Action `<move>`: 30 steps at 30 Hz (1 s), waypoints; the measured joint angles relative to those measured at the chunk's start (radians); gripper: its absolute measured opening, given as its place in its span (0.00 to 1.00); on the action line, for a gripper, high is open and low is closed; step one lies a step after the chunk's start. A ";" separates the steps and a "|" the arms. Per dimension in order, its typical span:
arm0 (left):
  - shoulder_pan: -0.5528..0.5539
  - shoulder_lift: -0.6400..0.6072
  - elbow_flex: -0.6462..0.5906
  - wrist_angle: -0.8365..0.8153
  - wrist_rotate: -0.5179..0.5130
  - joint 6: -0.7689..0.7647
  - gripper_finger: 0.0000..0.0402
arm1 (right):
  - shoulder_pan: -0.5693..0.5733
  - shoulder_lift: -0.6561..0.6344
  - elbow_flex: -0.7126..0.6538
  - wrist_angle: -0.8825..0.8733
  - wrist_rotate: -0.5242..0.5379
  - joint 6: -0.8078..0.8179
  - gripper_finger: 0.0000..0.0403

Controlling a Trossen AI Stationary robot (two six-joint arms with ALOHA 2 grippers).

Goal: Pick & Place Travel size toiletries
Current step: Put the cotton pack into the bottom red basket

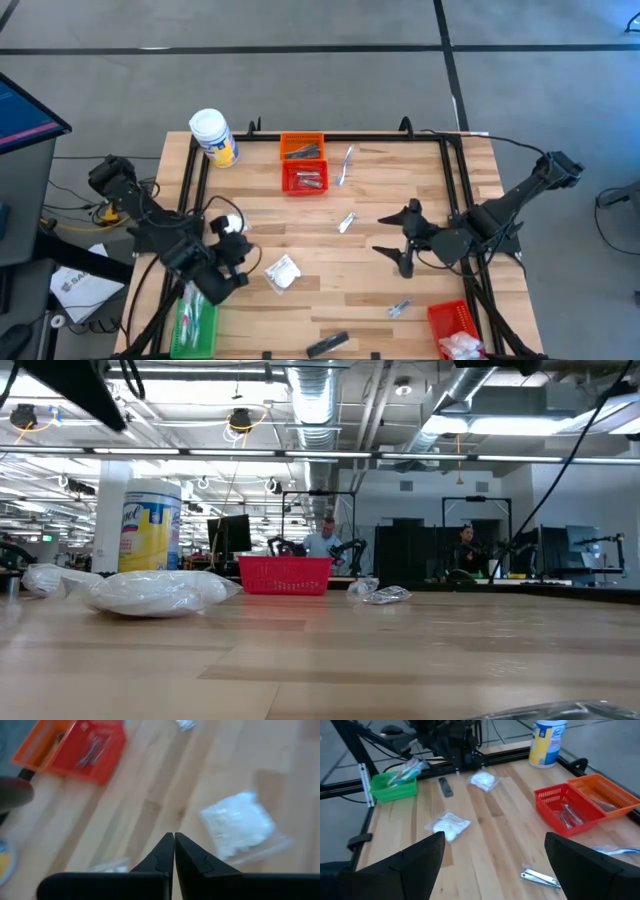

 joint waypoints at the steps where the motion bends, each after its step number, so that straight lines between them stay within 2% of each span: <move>1: 0.023 0.000 -0.012 -0.003 0.008 0.008 0.02 | -0.005 0.006 0.000 0.000 0.000 0.000 0.83; 7: 0.189 -0.001 -0.094 -0.006 0.109 -0.004 0.08 | -0.043 0.048 -0.001 -0.001 -0.020 0.009 0.83; 12: 0.317 -0.001 -0.173 -0.009 0.170 0.003 0.21 | -0.070 0.057 -0.001 -0.003 -0.058 0.011 0.83; 15: 0.370 -0.001 -0.216 -0.009 0.245 0.007 0.29 | -0.074 0.057 -0.001 -0.002 -0.059 0.011 0.83; 20: 0.409 -0.001 -0.286 -0.010 0.360 0.008 0.39 | -0.074 0.057 -0.001 0.000 -0.061 0.011 0.83; 30: 0.409 -0.001 -0.368 0.015 0.372 0.004 0.50 | -0.074 0.057 -0.001 0.007 -0.061 0.011 0.83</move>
